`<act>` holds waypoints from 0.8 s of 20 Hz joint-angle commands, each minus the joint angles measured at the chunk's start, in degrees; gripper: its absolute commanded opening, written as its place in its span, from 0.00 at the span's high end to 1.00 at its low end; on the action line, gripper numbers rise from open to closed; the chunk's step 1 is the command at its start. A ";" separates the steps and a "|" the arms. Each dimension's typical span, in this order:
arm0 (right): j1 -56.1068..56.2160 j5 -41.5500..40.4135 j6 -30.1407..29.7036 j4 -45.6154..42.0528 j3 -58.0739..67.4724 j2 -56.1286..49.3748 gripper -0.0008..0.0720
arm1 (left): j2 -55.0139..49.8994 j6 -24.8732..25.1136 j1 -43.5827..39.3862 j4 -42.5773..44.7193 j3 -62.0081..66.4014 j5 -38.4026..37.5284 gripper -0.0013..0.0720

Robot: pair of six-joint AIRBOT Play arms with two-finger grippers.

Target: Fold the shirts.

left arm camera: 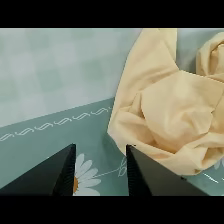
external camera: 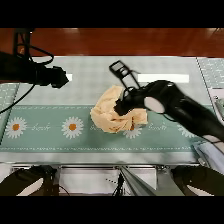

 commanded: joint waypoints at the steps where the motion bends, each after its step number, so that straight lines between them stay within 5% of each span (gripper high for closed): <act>1: -6.14 7.54 1.05 -16.35 1.57 9.88 0.32 | -0.39 0.04 0.00 -0.63 -2.29 3.37 0.46; 4: -20.48 11.08 0.52 -16.55 1.53 16.06 0.32 | -0.39 0.26 0.44 -1.57 -7.61 4.35 0.46; 8: -41.20 11.93 -6.38 -2.16 -0.50 16.57 0.32 | -0.39 4.87 5.01 -15.56 -21.66 8.90 0.46; 11: -51.15 10.38 -12.72 7.61 -5.46 16.57 0.32 | -0.44 13.00 13.44 -33.40 -31.63 13.55 0.46; 13: -54.90 9.94 -16.59 12.74 -9.27 16.57 0.17 | -1.49 18.14 19.67 -43.01 -36.39 14.78 0.45; 16: -57.07 9.44 -18.18 17.03 -14.29 16.57 0.17 | -6.32 25.46 24.48 -53.07 -40.57 12.04 0.39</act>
